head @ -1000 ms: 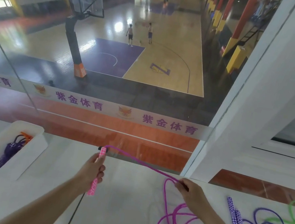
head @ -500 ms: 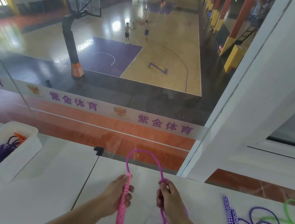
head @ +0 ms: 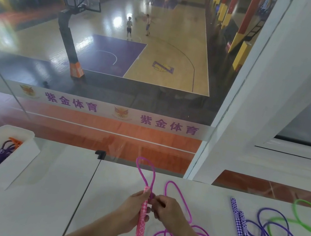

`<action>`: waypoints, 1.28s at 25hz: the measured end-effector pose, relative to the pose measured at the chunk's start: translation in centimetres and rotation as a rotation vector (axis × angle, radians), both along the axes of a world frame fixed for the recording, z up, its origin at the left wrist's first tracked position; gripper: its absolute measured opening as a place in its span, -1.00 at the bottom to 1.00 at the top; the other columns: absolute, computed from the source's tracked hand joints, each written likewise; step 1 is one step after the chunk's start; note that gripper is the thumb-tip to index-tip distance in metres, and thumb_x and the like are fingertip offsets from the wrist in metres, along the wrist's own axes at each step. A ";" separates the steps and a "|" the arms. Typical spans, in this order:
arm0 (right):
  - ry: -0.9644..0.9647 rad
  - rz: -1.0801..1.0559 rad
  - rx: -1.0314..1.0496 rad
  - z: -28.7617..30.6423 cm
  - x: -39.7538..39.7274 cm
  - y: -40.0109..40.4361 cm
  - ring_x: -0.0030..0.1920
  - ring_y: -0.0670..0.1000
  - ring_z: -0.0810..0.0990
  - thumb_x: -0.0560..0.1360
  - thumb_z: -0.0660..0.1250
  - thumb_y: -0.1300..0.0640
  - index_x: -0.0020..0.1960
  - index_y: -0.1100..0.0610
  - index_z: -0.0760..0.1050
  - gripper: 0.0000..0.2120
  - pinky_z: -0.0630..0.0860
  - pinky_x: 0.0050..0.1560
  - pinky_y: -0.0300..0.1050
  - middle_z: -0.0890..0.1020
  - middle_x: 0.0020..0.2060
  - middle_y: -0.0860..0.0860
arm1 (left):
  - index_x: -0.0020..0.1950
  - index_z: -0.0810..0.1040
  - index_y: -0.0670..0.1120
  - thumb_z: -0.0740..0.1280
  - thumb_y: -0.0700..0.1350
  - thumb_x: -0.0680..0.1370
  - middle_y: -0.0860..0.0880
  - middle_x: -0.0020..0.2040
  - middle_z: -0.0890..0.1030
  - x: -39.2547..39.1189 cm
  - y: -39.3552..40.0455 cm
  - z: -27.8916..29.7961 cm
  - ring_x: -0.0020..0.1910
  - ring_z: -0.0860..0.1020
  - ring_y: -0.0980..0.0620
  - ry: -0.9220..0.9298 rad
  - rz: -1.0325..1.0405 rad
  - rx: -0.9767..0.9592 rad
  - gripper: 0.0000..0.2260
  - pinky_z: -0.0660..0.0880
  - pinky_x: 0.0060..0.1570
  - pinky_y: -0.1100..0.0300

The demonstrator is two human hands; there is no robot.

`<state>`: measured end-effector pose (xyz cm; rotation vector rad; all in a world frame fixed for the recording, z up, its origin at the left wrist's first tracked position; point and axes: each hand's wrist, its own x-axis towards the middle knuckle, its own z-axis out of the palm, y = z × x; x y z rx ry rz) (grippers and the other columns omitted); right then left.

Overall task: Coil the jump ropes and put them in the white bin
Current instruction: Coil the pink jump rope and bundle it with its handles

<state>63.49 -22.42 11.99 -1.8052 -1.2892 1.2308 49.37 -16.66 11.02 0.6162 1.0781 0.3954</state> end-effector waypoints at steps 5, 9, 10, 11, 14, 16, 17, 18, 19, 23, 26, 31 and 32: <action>-0.055 0.062 -0.029 0.1 -0.1 -0.2 -0.41 -0.18 0.52 0.64 0.26 0.02 -0.07 0.12 0.62 -0.75 0.49 -0.29 -0.35 0.61 -0.34 -0.08 | 0.09 0.57 -0.30 0.27 -0.15 0.66 -0.17 -0.17 0.57 -0.6 0.2 0.0 -0.19 0.48 -0.07 0.003 0.029 0.025 -0.79 0.45 -0.14 0.04; -0.151 0.192 -0.117 -0.5 2.1 -1.1 -0.25 -0.08 0.57 0.62 0.28 -0.04 -0.05 -0.03 0.60 -0.84 0.53 -0.13 -0.24 0.63 -0.24 -0.10 | 0.06 0.49 -0.30 0.21 -0.27 0.67 -0.20 -0.19 0.57 -3.7 3.7 0.4 -0.21 0.55 -0.10 -0.065 0.272 -0.016 -0.89 0.50 -0.15 0.03; -0.161 0.222 -0.132 -0.5 2.7 -1.4 -0.20 -0.10 0.58 0.62 0.28 -0.03 -0.05 -0.08 0.58 -0.87 0.53 -0.08 -0.26 0.63 -0.22 -0.12 | 0.07 0.48 -0.29 0.20 -0.28 0.67 -0.17 -0.21 0.55 -4.9 4.8 0.5 -0.25 0.52 -0.07 -0.077 0.332 -0.028 -0.91 0.48 -0.17 0.05; -0.172 0.245 -0.141 -0.4 3.2 -1.7 -0.18 -0.13 0.58 0.62 0.29 -0.02 -0.06 -0.11 0.57 -0.89 0.51 -0.07 -0.29 0.62 -0.21 -0.15 | 0.07 0.47 -0.27 0.19 -0.28 0.68 -0.15 -0.22 0.53 -5.9 5.7 0.5 -0.29 0.48 -0.04 -0.071 0.365 -0.027 -0.91 0.45 -0.20 0.08; -0.179 0.256 -0.107 0.2 3.5 -2.0 -0.20 -0.17 0.57 0.61 0.30 -0.01 -0.04 -0.15 0.57 -0.91 0.51 -0.08 -0.30 0.63 -0.21 -0.17 | -0.01 0.48 -0.25 0.19 -0.28 0.68 -0.13 -0.23 0.48 -7.2 6.0 0.7 -0.34 0.42 0.00 -0.001 0.231 0.011 -0.88 0.41 -0.27 0.15; -0.176 0.244 -0.046 0.7 2.9 -1.4 -0.21 -0.22 0.58 0.61 0.30 -0.02 0.00 -0.14 0.58 -0.91 0.51 -0.10 -0.33 0.63 -0.21 -0.18 | -0.01 0.48 -0.23 0.23 -0.23 0.67 -0.09 -0.28 0.48 -6.8 4.6 0.9 -0.38 0.42 0.02 0.053 0.022 0.049 -0.89 0.41 -0.31 0.18; -0.187 0.235 -0.012 0.9 2.4 -1.0 -0.20 -0.23 0.58 0.62 0.29 -0.02 0.02 -0.12 0.59 -0.90 0.51 -0.11 -0.35 0.63 -0.20 -0.19 | 0.01 0.49 -0.23 0.26 -0.17 0.66 -0.06 -0.30 0.48 -6.4 3.7 0.8 -0.38 0.42 0.04 0.064 -0.076 0.062 -0.87 0.41 -0.31 0.19; -0.198 0.213 0.021 1.0 1.8 -0.6 -0.18 -0.21 0.59 0.62 0.29 -0.02 0.04 -0.08 0.60 -0.88 0.52 -0.11 -0.34 0.64 -0.20 -0.18 | 0.02 0.50 -0.22 0.29 -0.10 0.65 -0.05 -0.31 0.49 -6.0 2.9 0.7 -0.38 0.42 0.04 0.061 -0.154 0.067 -0.82 0.42 -0.31 0.19; -0.216 0.177 0.053 1.0 1.3 -0.1 -0.17 -0.17 0.60 0.62 0.29 -0.01 0.06 -0.04 0.63 -0.85 0.53 -0.11 -0.33 0.65 -0.19 -0.16 | 0.02 0.52 -0.21 0.33 -0.02 0.63 -0.04 -0.30 0.49 -5.5 2.3 0.6 -0.37 0.42 0.04 0.058 -0.209 0.067 -0.76 0.43 -0.29 0.18; -0.332 0.112 0.105 1.0 0.2 1.4 -0.17 -0.15 0.60 0.61 0.32 0.05 0.08 0.10 0.66 -0.81 0.47 -0.17 -0.40 0.65 -0.18 -0.10 | 0.09 0.60 -0.22 0.42 0.14 0.54 -0.06 -0.21 0.51 -4.0 0.7 0.1 -0.28 0.45 0.03 0.120 -0.298 0.085 -0.59 0.48 -0.13 0.16; -0.367 0.080 0.065 0.9 0.0 1.9 -0.25 -0.13 0.58 0.57 0.36 -0.01 -0.04 0.10 0.65 -0.81 0.44 -0.23 -0.39 0.61 -0.28 -0.09 | 0.12 0.57 -0.22 0.41 0.03 0.57 -0.05 -0.23 0.52 -3.9 0.3 0.0 -0.30 0.44 0.05 0.099 -0.253 0.050 -0.68 0.47 -0.17 0.17; -0.370 0.137 0.007 0.4 1.4 1.9 -0.27 -0.15 0.55 0.56 0.36 -0.08 -0.09 0.01 0.56 -0.83 0.43 -0.20 -0.37 0.59 -0.28 -0.10 | 0.12 0.53 -0.30 0.36 -0.21 0.61 -0.21 -0.15 0.62 -5.6 1.0 0.9 -0.31 0.54 -0.04 -0.027 -0.192 -0.024 -0.83 0.61 0.07 -0.03; -0.366 0.135 0.001 0.3 2.3 1.8 -0.25 -0.15 0.55 0.58 0.34 -0.06 -0.07 0.01 0.56 -0.84 0.40 -0.21 -0.39 0.59 -0.26 -0.10 | 0.04 0.53 -0.29 0.35 -0.25 0.60 -0.21 -0.19 0.60 -6.2 1.5 1.0 -0.35 0.55 -0.04 -0.075 -0.125 -0.043 -0.90 0.63 0.06 -0.05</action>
